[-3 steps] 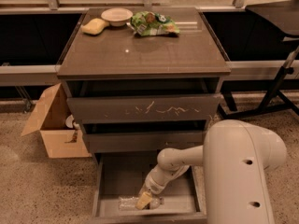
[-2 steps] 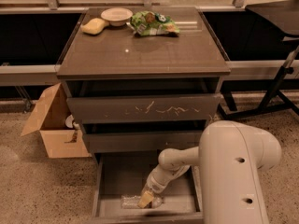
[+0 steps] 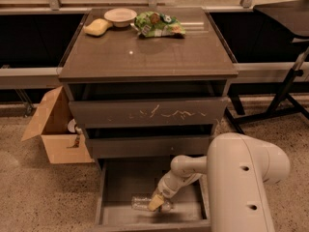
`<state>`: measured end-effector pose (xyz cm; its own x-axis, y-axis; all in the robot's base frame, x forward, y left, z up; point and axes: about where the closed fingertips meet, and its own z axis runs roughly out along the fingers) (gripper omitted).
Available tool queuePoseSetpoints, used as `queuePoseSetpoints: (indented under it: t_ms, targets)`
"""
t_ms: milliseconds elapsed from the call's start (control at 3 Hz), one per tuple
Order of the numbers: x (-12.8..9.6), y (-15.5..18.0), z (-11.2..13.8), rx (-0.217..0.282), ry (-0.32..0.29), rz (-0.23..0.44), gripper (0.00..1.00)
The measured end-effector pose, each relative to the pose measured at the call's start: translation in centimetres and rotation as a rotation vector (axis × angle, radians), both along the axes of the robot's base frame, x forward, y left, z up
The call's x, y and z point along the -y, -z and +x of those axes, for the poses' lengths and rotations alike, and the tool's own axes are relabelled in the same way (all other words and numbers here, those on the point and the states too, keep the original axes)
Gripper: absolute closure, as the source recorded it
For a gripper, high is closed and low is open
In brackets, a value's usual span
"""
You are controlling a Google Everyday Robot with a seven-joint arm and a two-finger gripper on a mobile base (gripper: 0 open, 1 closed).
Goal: Place water bottle into bottom drawer
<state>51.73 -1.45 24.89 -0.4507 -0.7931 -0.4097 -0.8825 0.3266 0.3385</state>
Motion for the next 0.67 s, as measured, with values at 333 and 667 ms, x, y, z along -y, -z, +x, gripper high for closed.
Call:
queuePoseSetpoints:
  t_ms: [333, 667]
  targets:
    - [0.8, 1.1, 0.8, -0.005, 0.02, 0.003, 0.34]
    - [1.7, 2.2, 1.4, -0.023, 0.04, 0.009, 0.05]
